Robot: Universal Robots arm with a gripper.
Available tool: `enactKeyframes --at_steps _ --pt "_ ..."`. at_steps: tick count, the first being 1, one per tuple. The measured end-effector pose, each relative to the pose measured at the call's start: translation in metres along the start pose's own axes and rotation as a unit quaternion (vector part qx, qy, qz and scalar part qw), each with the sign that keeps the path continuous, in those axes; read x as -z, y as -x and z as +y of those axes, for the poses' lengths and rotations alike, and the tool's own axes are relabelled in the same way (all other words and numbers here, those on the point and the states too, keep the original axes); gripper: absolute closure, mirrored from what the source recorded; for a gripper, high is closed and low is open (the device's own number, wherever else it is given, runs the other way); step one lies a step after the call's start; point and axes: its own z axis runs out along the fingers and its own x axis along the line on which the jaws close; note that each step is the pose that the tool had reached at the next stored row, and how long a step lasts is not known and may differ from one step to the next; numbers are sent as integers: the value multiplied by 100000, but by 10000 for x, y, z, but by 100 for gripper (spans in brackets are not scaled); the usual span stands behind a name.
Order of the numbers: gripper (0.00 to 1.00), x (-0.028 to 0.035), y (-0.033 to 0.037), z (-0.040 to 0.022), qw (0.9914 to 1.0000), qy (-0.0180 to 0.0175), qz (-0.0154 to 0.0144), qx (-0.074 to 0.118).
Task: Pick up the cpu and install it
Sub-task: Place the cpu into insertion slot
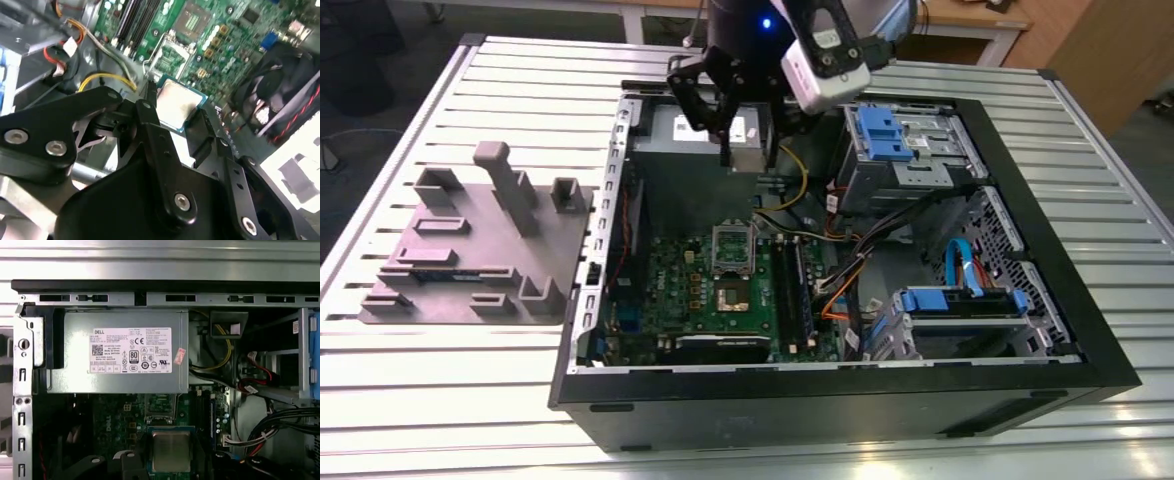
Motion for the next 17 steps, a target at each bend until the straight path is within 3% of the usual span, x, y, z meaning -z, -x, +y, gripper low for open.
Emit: enactKeyframes --at_steps 2,7,17 --pt "53 -35 1 -80 100000 -4 3 2" --pt "53 -124 0 -165 100000 -13 5 -128" --pt "53 -304 2 -226 99990 -35 -13 -1415"
